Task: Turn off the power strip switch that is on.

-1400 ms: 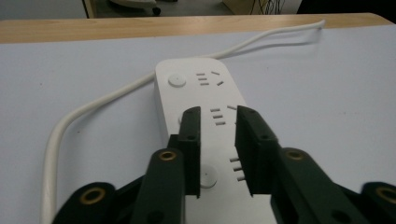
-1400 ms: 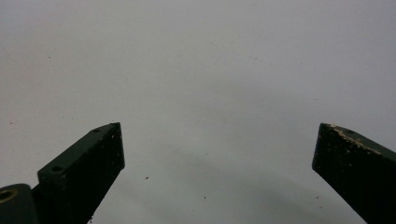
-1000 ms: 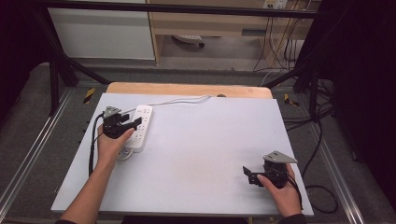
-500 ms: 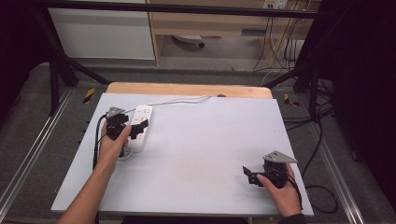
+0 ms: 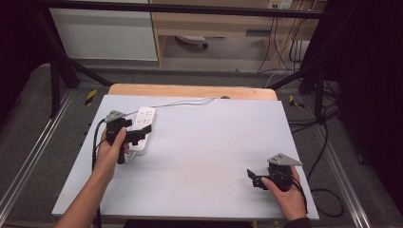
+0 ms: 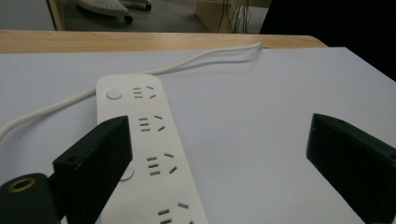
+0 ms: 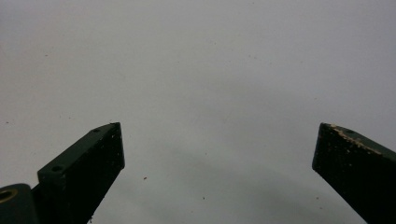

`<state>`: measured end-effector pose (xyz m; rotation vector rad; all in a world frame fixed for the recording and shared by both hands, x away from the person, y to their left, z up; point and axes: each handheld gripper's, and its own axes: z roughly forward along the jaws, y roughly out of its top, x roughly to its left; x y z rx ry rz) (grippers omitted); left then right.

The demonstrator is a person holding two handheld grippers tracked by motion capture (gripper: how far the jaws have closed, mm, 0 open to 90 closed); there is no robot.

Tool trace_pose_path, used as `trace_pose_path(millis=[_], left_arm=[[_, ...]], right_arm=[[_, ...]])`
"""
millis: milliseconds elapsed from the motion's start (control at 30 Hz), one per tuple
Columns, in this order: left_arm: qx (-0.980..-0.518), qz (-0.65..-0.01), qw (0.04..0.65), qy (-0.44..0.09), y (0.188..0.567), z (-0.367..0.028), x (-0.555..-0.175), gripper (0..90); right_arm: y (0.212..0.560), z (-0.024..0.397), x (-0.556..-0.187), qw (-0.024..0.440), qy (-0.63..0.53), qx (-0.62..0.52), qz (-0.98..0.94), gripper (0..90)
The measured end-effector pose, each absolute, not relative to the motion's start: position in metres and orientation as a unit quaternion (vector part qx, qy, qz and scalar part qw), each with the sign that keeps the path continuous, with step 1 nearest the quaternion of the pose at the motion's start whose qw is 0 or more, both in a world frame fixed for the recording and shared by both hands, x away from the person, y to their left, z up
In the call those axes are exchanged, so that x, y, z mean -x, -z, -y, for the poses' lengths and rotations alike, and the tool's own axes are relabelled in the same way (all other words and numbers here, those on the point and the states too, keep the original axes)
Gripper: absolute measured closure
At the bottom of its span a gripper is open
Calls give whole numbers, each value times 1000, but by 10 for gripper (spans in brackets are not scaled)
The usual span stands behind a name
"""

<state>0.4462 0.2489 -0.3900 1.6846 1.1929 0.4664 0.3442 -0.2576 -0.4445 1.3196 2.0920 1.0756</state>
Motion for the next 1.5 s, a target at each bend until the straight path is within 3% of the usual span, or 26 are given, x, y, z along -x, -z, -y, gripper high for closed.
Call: trace_pose_path(millis=[1500], left_arm=[[-704, -477, 482, -209, 406, -291, -360, 70]], right_arm=[[446, 256, -345, 220, -386, -478, -758, 32]])
